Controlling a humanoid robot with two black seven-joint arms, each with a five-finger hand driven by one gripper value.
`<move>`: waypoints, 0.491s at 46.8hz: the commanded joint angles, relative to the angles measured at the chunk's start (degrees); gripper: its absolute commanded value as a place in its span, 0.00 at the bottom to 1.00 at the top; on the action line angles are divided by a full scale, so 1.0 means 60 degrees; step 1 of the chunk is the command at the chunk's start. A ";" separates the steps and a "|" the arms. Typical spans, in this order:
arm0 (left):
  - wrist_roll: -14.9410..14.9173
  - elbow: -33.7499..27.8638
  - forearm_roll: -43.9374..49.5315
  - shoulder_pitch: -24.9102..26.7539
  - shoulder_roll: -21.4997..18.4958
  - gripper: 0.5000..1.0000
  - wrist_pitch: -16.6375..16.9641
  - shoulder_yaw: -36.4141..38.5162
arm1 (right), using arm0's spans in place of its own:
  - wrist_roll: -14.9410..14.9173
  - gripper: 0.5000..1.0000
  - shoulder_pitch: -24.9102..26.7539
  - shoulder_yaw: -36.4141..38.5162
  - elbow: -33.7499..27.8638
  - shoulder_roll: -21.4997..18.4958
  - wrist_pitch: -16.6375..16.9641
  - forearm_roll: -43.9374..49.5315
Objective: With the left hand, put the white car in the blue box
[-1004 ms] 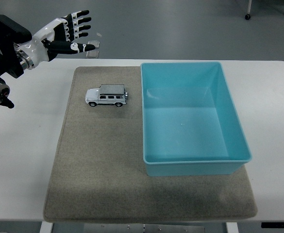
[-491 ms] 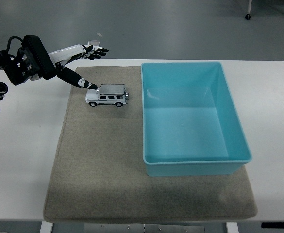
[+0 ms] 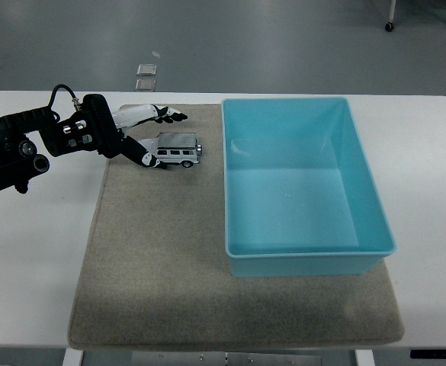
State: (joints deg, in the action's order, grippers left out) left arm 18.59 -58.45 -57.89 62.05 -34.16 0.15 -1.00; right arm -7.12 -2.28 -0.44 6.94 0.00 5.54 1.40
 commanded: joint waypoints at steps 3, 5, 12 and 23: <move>-0.0007 0.0351 -0.0005 0.0117 0.0273 0.76 0.0004 0.0078 | 0.0000 0.87 -0.0001 0.0000 0.0000 0.0000 0.0000 0.0000; -0.0007 0.0439 -0.0005 0.0147 0.0302 0.73 0.0004 0.0093 | 0.0000 0.87 -0.0001 0.0000 0.0000 0.0000 0.0000 0.0000; 0.0008 0.0557 -0.0005 0.0147 0.0478 0.72 0.0004 0.0312 | 0.0000 0.87 -0.0001 0.0000 0.0000 0.0000 0.0000 0.0000; -0.0007 0.0601 -0.0093 0.0147 0.0507 0.71 0.0034 0.0415 | 0.0000 0.87 -0.0001 0.0000 0.0000 0.0000 0.0000 0.0000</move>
State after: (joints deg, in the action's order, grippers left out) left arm 18.59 -55.04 -57.95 62.94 -31.11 0.33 1.47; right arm -7.12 -2.29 -0.44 6.94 0.00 5.54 1.41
